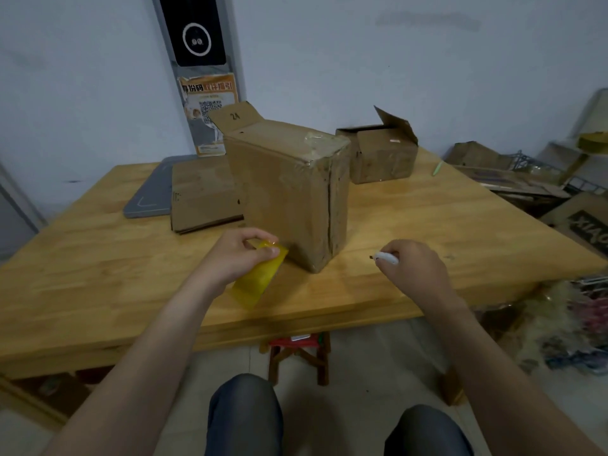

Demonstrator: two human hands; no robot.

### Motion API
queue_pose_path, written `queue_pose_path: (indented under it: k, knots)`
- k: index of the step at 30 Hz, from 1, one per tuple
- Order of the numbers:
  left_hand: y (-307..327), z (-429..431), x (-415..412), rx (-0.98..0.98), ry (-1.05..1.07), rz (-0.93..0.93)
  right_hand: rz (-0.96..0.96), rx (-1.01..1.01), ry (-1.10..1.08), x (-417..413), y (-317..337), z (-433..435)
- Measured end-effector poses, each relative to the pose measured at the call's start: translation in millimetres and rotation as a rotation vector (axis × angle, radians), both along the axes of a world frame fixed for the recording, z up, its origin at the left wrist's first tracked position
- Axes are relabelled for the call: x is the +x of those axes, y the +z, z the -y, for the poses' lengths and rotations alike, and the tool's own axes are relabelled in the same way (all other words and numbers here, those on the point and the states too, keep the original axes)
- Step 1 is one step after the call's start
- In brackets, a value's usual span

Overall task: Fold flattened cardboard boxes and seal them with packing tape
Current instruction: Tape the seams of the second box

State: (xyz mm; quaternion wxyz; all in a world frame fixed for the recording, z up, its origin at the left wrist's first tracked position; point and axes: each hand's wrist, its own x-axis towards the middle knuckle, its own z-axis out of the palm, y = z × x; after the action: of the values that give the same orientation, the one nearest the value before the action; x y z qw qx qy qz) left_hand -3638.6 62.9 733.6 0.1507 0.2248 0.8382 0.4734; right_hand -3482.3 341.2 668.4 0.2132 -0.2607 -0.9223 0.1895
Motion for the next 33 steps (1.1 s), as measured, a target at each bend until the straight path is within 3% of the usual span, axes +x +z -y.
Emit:
queue_pose_path:
  k: [10,15,21,27,33]
  knots:
    - [-3,-2,6,0.067,0.089,0.008,0.112,-0.096,-0.043,-12,-20,-12]
    - [-5,0,7,0.105,0.114,0.001,0.102,0.03,-0.082,-15,-16,-1]
    - [-6,11,8,0.111,0.091,0.005,-0.104,0.048,0.173,-22,36,52]
    - [-6,34,11,0.165,0.065,0.169,-0.122,0.019,0.39,-46,74,124]
    - [-18,57,10,0.252,0.04,0.188,-0.099,-0.106,0.465,-87,60,162]
